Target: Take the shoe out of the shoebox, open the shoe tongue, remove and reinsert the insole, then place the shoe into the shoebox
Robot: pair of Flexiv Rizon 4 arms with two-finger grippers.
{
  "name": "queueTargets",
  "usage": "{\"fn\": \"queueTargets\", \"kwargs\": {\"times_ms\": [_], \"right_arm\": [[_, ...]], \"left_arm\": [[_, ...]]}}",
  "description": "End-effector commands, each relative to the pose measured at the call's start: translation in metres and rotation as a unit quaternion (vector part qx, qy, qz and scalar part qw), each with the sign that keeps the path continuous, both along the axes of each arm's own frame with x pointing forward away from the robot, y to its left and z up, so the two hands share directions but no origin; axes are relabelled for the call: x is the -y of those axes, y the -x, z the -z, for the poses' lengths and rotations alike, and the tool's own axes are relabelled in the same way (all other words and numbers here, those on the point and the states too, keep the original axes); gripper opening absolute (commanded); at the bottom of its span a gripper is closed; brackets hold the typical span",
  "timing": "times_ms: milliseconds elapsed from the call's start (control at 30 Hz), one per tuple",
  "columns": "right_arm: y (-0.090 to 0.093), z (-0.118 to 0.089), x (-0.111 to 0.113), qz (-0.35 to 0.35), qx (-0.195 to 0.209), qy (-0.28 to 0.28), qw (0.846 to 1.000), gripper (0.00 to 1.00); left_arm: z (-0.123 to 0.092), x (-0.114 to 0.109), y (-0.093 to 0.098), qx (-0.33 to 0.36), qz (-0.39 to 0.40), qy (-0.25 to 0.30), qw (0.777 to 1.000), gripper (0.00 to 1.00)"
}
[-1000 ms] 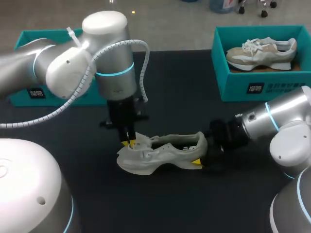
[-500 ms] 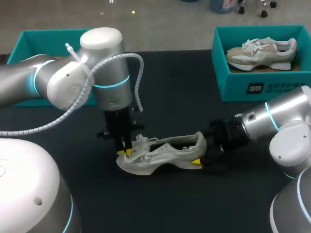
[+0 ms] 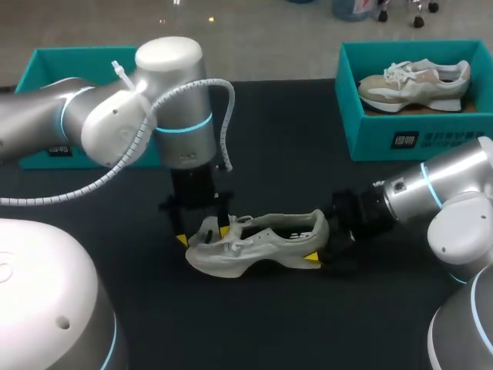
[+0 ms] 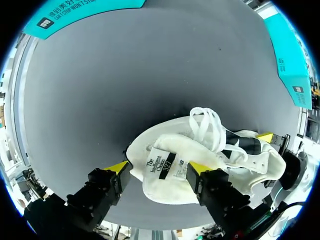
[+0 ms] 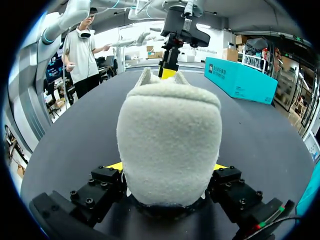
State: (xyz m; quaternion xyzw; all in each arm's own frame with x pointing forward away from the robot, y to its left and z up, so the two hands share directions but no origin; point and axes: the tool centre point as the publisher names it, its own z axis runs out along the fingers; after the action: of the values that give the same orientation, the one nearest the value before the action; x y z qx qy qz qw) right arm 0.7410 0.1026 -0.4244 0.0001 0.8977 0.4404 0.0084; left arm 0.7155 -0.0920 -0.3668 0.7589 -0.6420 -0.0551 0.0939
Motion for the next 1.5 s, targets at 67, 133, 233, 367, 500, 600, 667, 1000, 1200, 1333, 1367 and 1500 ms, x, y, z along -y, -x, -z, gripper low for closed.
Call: {"fn": "queueTargets", "kwargs": {"times_ms": [67, 133, 233, 367, 500, 600, 667, 1000, 1200, 1333, 1367, 1500], "right_arm": [[0.000, 0.000, 0.000, 0.001, 0.000, 0.002, 1.000, 0.00], [0.000, 0.000, 0.000, 0.001, 0.000, 0.002, 1.000, 0.00], [0.000, 0.000, 0.000, 0.001, 0.000, 0.002, 1.000, 0.00], [0.000, 0.000, 0.000, 0.001, 0.000, 0.002, 1.000, 0.00], [0.000, 0.000, 0.000, 0.001, 0.000, 0.002, 1.000, 0.00], [0.000, 0.000, 0.000, 0.001, 0.000, 0.002, 1.000, 0.00], [0.000, 0.000, 0.000, 0.001, 0.000, 0.002, 1.000, 0.00], [0.000, 0.000, 0.000, 0.001, 0.000, 0.002, 1.000, 0.00], [0.000, 0.000, 0.000, 0.001, 0.000, 0.002, 1.000, 0.00], [0.000, 0.000, 0.000, 0.001, 0.000, 0.002, 1.000, 0.00], [0.000, 0.000, 0.000, 0.001, 0.000, 0.002, 1.000, 0.00], [0.000, 0.000, 0.000, 0.001, 0.000, 0.002, 1.000, 0.00]], "left_arm": [[-0.021, -0.004, 0.004, 0.020, 0.032, 0.017, 0.999, 1.00], [-0.024, -0.004, 0.001, 0.025, 0.054, 0.018, 0.998, 1.00], [-0.027, -0.004, -0.004, 0.030, 0.069, 0.011, 0.997, 1.00], [-0.035, -0.004, -0.009, 0.041, 0.074, 0.021, 0.996, 1.00], [-0.045, -0.001, -0.016, 0.058, 0.082, 0.035, 0.994, 1.00], [-0.051, 0.003, -0.024, 0.066, 0.093, 0.038, 0.993, 1.00], [-0.056, 0.006, -0.029, 0.072, 0.111, 0.038, 0.991, 1.00], [-0.101, 0.015, -0.060, 0.090, 0.287, 0.027, 0.953, 1.00], [-0.134, 0.019, -0.072, 0.080, 0.406, 0.034, 0.910, 1.00], [-0.146, 0.025, -0.073, 0.068, 0.468, 0.018, 0.881, 1.00], [-0.146, 0.025, -0.073, 0.068, 0.468, 0.018, 0.881, 1.00], [-0.146, 0.025, -0.073, 0.068, 0.468, 0.018, 0.881, 1.00]]}}
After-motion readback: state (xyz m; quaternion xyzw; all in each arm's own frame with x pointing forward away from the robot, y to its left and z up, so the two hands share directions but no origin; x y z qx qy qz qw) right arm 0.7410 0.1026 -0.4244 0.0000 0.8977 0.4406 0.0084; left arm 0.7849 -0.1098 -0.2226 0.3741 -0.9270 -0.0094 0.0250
